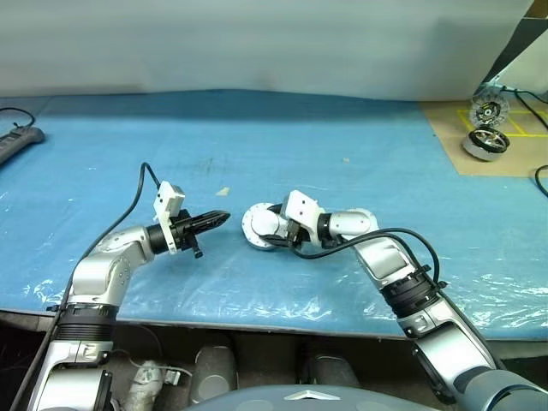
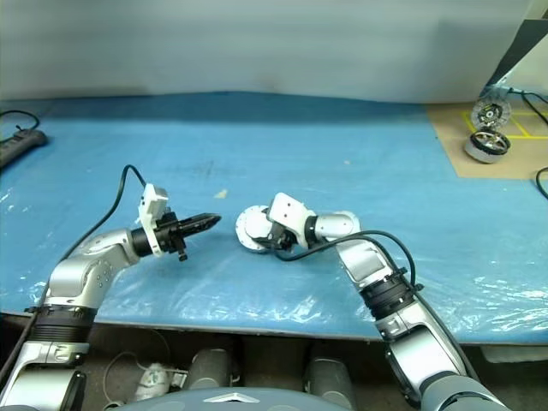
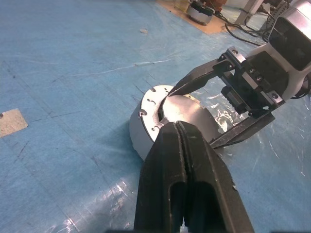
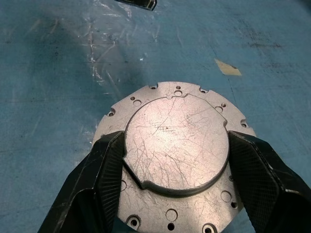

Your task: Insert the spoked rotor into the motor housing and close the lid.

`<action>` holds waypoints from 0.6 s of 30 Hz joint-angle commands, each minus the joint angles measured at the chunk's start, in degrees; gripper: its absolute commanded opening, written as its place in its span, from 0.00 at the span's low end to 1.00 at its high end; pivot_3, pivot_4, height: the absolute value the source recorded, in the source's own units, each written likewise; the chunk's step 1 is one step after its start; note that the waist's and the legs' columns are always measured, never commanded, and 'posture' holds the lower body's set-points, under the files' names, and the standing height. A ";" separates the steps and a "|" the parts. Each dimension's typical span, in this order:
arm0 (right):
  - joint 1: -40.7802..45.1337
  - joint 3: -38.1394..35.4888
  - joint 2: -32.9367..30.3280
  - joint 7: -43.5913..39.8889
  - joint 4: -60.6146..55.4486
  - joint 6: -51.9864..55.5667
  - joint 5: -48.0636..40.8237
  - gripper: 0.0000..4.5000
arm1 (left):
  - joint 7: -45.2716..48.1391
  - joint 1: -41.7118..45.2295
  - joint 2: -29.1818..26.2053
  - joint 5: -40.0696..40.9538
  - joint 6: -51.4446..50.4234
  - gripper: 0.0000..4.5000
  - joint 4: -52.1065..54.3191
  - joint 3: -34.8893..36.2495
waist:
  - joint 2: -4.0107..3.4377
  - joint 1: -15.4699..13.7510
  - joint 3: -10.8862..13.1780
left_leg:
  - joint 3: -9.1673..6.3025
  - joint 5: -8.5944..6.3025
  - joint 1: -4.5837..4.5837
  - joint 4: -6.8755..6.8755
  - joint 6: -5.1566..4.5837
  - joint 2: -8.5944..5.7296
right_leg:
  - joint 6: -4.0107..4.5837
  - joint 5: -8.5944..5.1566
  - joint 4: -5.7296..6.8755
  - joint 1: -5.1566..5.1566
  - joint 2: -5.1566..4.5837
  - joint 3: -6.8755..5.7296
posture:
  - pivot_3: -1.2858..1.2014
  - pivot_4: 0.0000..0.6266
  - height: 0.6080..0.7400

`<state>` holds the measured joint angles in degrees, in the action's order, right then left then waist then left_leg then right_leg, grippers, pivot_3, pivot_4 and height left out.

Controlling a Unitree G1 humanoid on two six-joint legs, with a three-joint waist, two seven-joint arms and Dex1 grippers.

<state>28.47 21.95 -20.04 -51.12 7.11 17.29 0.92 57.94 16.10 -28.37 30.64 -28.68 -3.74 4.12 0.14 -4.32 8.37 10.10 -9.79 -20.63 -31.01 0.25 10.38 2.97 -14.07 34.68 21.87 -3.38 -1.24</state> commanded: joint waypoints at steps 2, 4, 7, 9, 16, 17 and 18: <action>-4.93 3.60 -2.55 -3.52 3.58 8.33 0.51 0.66 | 0.81 1.66 0.76 -0.77 1.28 0.00 0.16 -1.78 | 0.00 -0.03 0.00 | 0.00 0.00 0.00 0.00 0.00 -0.01 | -0.01 -0.01 -0.01 0.00 -0.02 0.00 | 0.52 0.24 1.00; -4.91 3.31 -2.41 -3.11 3.43 8.62 0.39 0.66 | 0.27 2.59 1.94 -1.90 1.50 0.00 -0.59 -3.56 | 0.02 -0.19 -0.01 | 0.00 0.00 -0.01 0.00 -0.01 -0.04 | -0.02 -0.01 -0.03 -0.01 -0.04 0.00 | 0.52 0.24 1.00; -4.40 1.84 -1.18 -1.83 4.20 8.97 -0.43 0.66 | -0.36 4.08 4.21 -5.73 4.53 0.00 -3.48 -7.30 | 0.04 -0.19 -0.03 | 0.00 -0.01 0.00 0.00 0.00 -0.04 | -0.02 -0.01 -0.04 -0.02 -0.04 0.00 | 0.52 0.24 1.00; -3.50 0.00 0.17 0.56 5.53 9.20 -0.88 0.66 | -1.15 5.71 6.60 -6.84 6.10 0.00 -5.99 -8.34 | 0.04 -0.06 -0.02 | 0.00 0.00 -0.02 0.03 0.00 -0.03 | -0.02 -0.01 -0.05 0.01 -0.04 0.00 | 0.52 0.24 1.00; -4.25 -0.56 0.04 1.98 2.87 10.64 -1.36 0.66 | -2.04 8.12 10.94 -9.49 9.66 0.00 -9.88 -9.84 | 0.04 0.29 -0.02 | -0.01 0.00 -0.02 0.02 -0.01 -0.01 | -0.28 -0.15 -0.03 0.05 -0.04 -0.01 | 0.52 0.24 1.00; -4.65 -0.57 -0.07 2.09 2.44 10.78 -1.46 0.66 | -1.56 8.11 10.89 -9.12 9.17 0.00 -9.60 -9.88 | 0.04 0.26 -0.02 | -0.01 0.00 -0.03 0.03 0.00 -0.01 | -0.30 -0.16 -0.04 0.06 -0.04 -0.01 | 0.52 0.24 1.00; -5.00 -0.62 -0.15 2.21 2.05 11.09 -1.56 0.66 | -1.34 8.14 10.66 -9.29 8.81 0.00 -9.48 -10.17 | 0.04 0.25 -0.02 | -0.01 0.00 -0.03 0.03 0.00 -0.01 | -0.28 -0.16 -0.04 0.06 -0.03 -0.01 | 0.52 0.24 1.00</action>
<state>27.17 19.42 -18.42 -49.51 5.43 23.69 -2.35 55.85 23.95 -17.31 21.18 -19.88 -14.05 -6.23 0.18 -4.07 8.36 10.09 -9.79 -20.67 -30.98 0.25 10.37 2.73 -14.20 34.62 21.93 -3.42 -1.26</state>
